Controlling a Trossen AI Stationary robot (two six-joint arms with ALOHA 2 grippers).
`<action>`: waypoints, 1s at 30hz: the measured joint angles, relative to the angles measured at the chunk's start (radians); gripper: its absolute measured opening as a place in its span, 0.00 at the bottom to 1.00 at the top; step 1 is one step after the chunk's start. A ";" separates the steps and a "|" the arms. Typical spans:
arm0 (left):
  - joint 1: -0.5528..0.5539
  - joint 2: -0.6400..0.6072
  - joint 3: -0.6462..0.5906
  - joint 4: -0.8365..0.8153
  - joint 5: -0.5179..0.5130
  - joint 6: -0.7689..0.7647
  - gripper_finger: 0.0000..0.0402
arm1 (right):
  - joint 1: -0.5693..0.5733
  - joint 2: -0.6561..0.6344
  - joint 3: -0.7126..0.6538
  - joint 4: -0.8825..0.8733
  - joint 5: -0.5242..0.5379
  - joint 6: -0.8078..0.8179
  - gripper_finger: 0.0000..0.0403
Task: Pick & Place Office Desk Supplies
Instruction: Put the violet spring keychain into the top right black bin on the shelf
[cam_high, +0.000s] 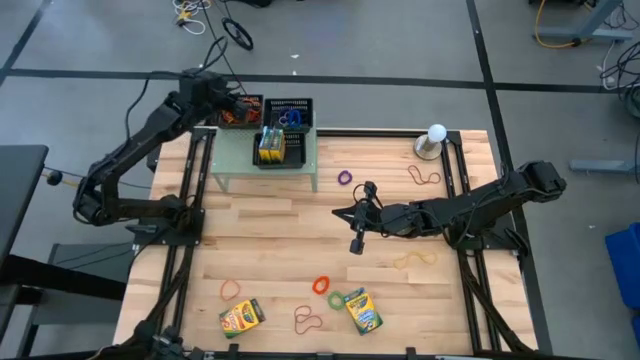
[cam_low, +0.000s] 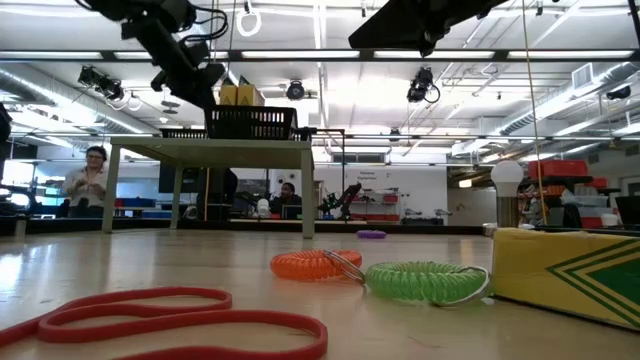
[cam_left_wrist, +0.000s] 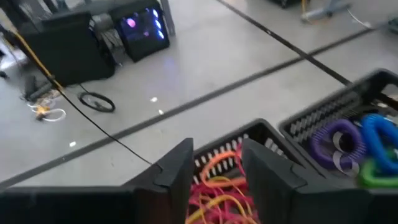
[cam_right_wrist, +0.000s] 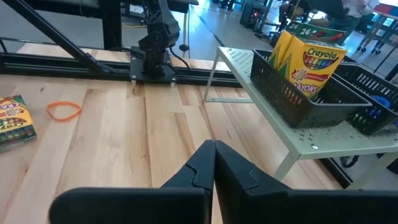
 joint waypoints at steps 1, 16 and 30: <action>0.000 0.000 0.022 -0.035 0.010 -0.003 0.38 | 0.000 0.000 0.000 0.000 0.000 0.000 0.03; -0.377 -0.269 -0.019 -0.167 -0.003 -0.058 0.29 | 0.001 0.000 -0.057 0.106 0.028 -0.040 0.01; -0.997 -0.373 -0.522 0.429 -0.360 -0.051 0.03 | -0.049 0.000 -0.128 0.271 -0.020 0.005 0.03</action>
